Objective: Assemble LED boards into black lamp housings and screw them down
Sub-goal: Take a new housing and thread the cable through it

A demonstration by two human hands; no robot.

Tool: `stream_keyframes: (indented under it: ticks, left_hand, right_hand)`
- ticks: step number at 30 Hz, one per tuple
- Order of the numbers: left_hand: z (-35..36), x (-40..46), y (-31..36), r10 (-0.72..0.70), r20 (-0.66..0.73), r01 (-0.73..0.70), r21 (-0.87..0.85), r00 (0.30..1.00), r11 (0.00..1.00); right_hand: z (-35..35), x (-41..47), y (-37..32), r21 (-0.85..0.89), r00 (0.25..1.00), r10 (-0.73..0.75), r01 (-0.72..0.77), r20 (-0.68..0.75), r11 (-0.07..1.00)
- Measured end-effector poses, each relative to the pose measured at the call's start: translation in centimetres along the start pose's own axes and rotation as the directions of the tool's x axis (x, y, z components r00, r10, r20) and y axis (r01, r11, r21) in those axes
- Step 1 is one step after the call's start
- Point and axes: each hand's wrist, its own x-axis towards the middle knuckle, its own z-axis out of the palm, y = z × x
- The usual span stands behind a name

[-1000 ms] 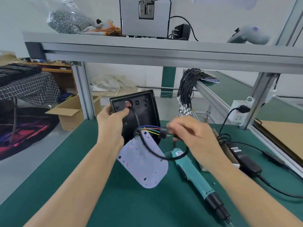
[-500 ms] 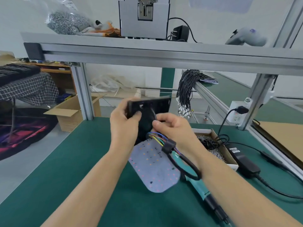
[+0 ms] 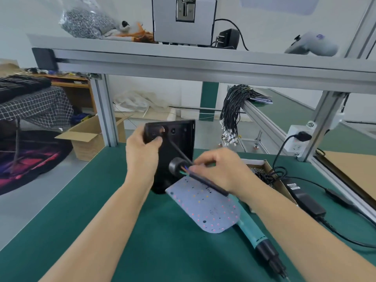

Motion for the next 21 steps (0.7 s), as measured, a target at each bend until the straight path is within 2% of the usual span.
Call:
stream_keyframes:
  ticks: [2, 4, 5, 7, 8, 10, 12, 14, 15, 16, 17, 18, 19, 20, 21]
  left_hand:
    - [-0.2, -1.0, -0.1, 0.178, 0.151, -0.205, 0.185, 0.972, 0.961]
    - [0.1, -1.9, -0.4, 0.204, 0.317, -0.264, 0.16, 0.926, 0.951]
    - [0.3, -2.2, -0.4, 0.189, 0.353, -0.24, 0.109, 0.917, 0.965]
    - [0.8, -2.5, -0.3, 0.128, 0.357, -0.126, -0.029, 0.925, 0.992]
    - [1.1, -2.5, -0.2, 0.105, 0.332, -0.077, -0.096, 0.938, 0.992]
    - [1.4, -2.1, -0.2, 0.089, 0.216, -0.064, -0.119, 0.972, 0.991]
    - [1.4, -1.3, -0.4, 0.104, 0.078, -0.107, 0.032, 0.991, 0.994]
    - [1.1, -0.9, -0.5, 0.149, -0.042, -0.138, 0.19, 0.988, 0.972]
    - [1.0, -0.9, -0.6, 0.159, -0.058, -0.143, 0.215, 0.986, 0.966]
    - [1.0, -1.0, -0.6, 0.155, -0.025, -0.147, 0.191, 0.988, 0.971]
    - [1.1, -1.4, -0.5, 0.148, 0.05, -0.153, 0.133, 0.988, 0.979]
    - [1.4, -1.9, -0.4, 0.149, 0.152, -0.162, 0.077, 0.977, 0.984]
    - [1.7, -2.3, -0.3, 0.156, 0.249, -0.17, 0.035, 0.956, 0.985]
    - [1.9, -2.6, -0.1, 0.152, 0.314, -0.163, 0.008, 0.937, 0.987]
    - [2.1, -2.5, -0.1, 0.123, 0.332, -0.129, -0.004, 0.935, 0.992]
  right_hand:
    - [-0.6, 0.5, -0.7, -0.236, 0.982, -0.102, 0.062, -0.159, 0.97]
    - [-0.9, 1.0, -1.5, -0.344, 0.956, -0.146, 0.053, -0.253, 0.938]
    - [-0.9, 1.4, -1.8, -0.307, 0.957, -0.116, 0.03, -0.267, 0.951]
    - [-0.7, 1.9, -2.4, 0.015, 0.964, 0.026, -0.023, -0.263, 1.0]
    - [-0.4, 1.9, -2.8, 0.238, 0.971, 0.105, -0.053, -0.214, 0.97]
    - [0.2, 1.5, -3.2, 0.624, 0.978, 0.21, -0.169, 0.008, 0.763]
    - [0.4, 0.6, -2.7, 0.785, 0.954, 0.194, -0.298, 0.228, 0.542]
    - [0.2, -0.5, -2.2, 0.815, 0.942, 0.129, -0.332, 0.309, 0.474]
    - [0.2, -0.6, -1.8, 0.798, 0.959, 0.139, -0.282, 0.246, 0.533]
    - [0.1, -0.5, -1.4, 0.714, 0.981, 0.157, -0.188, 0.11, 0.674]
    - [0.1, 0.0, -1.1, 0.535, 0.987, 0.143, -0.083, -0.072, 0.841]
    - [0.1, 0.6, -1.1, 0.317, 0.971, 0.092, -0.018, -0.221, 0.948]
    - [0.3, 1.3, -1.3, 0.169, 0.956, 0.047, 0.003, -0.29, 0.986]
    - [0.6, 1.9, -1.6, 0.124, 0.949, 0.046, -0.007, -0.313, 0.992]
    - [0.9, 2.4, -1.8, 0.195, 0.951, 0.087, -0.029, -0.297, 0.98]
